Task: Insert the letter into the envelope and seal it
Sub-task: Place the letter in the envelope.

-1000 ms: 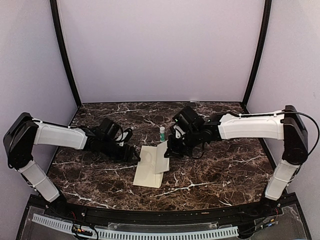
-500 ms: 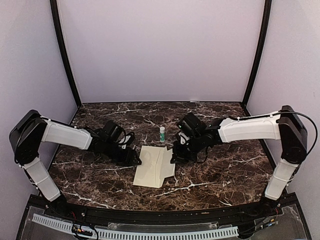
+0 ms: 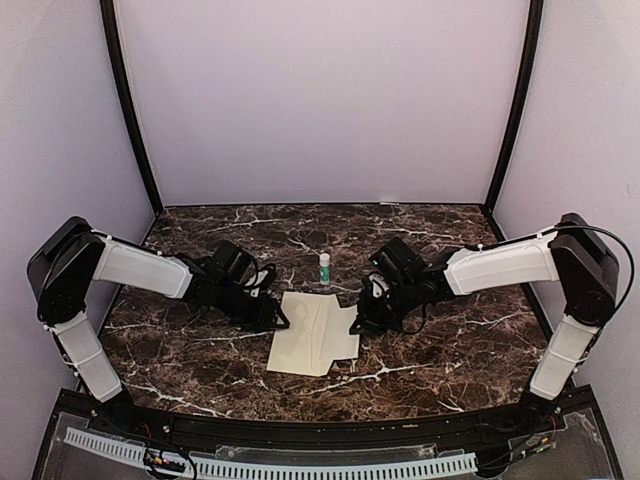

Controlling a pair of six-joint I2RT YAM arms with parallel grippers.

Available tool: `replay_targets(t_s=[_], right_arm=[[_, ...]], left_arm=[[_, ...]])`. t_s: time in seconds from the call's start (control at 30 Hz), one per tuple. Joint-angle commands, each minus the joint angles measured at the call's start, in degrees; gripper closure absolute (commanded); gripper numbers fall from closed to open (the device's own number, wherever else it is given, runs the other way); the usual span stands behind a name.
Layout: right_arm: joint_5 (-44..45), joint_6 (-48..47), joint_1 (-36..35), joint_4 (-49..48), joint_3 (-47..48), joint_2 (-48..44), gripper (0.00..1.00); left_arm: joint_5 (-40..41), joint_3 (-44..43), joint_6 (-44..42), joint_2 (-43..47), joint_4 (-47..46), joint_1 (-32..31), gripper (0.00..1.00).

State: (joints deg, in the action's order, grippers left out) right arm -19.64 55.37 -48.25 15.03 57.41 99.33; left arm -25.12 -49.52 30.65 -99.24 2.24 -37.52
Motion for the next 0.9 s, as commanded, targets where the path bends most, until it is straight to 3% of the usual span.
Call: replay_targets(t_s=[0.0, 0.87], right_arm=[[-1.93, -0.83, 0.65, -3.65, -0.18, -0.88, 1.00], [-3.74, -1.65, 1.14, -5.41, 1.34, 4.62, 1.00]], left_arm=[[0.27, -0.38, -0.42, -1.44, 2.72, -0.59, 0.53], [0.43, -1.55, -1.93, -2.86, 4.58, -2.38, 0.59]])
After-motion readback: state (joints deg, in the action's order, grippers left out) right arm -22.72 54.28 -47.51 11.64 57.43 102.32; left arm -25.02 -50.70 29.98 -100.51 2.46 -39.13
